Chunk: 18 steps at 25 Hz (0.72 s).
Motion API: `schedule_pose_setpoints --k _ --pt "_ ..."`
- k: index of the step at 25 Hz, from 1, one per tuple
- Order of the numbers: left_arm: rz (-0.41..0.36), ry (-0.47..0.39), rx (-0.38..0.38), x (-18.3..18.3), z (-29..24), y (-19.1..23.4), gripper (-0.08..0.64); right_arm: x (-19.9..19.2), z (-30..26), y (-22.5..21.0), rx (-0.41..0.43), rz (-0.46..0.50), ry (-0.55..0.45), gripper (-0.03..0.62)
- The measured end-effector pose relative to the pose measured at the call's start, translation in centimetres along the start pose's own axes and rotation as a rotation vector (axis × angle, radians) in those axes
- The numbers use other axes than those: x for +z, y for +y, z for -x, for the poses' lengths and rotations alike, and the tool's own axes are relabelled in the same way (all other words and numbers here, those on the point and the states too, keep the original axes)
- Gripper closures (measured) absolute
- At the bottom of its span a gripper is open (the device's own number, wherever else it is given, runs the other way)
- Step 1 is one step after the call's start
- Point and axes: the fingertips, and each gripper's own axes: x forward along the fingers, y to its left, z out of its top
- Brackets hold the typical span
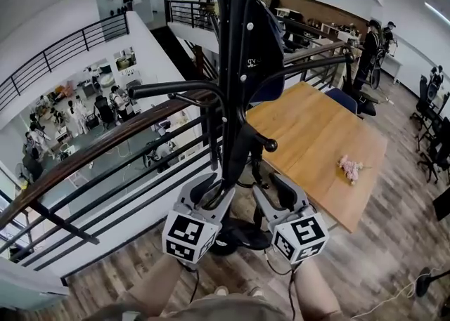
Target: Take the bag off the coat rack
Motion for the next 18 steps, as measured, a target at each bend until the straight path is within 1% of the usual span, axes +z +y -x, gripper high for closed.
schedule_pose_setpoints --k 3,5,8,11,12,13,14,16,18 --pt "0.012 0.031 0.024 -1.0 -0.9 0.4 0.356 -0.5 -1.2 -0.3 -0.002 0.037 0.023 0.396" --pt "0.015 0.042 0.039 -1.2 -1.5 0.5 0.356 -0.8 -1.9 -0.4 0.011 0.065 0.042 0.397" --pt "0.038 0.046 0.042 -1.0 -2.2 0.3 0.356 -1.1 -2.5 -0.3 0.057 0.051 0.051 0.396" --pt "0.063 0.058 0.056 -1.3 -2.2 0.7 0.359 -1.0 -3.3 -0.1 0.068 0.04 0.037 0.398" --pt "0.071 0.063 0.062 -1.6 -2.2 0.9 0.369 -0.9 -3.5 -0.1 0.064 0.035 0.028 0.424" --pt "0.076 0.065 0.071 -1.7 -2.2 0.9 0.378 -0.8 -3.6 -0.2 0.059 0.032 0.02 0.465" --pt "0.075 0.062 0.083 -1.8 -2.1 1.0 0.398 -0.8 -3.7 -0.1 0.059 0.03 0.014 0.486" --pt "0.062 0.051 0.109 -1.9 -2.1 0.9 0.446 -0.9 -3.7 0.0 0.066 0.027 0.006 0.503" --pt "0.055 0.05 0.111 -1.9 -2.4 0.4 0.502 -1.1 -3.6 0.1 0.076 0.028 0.006 0.517"
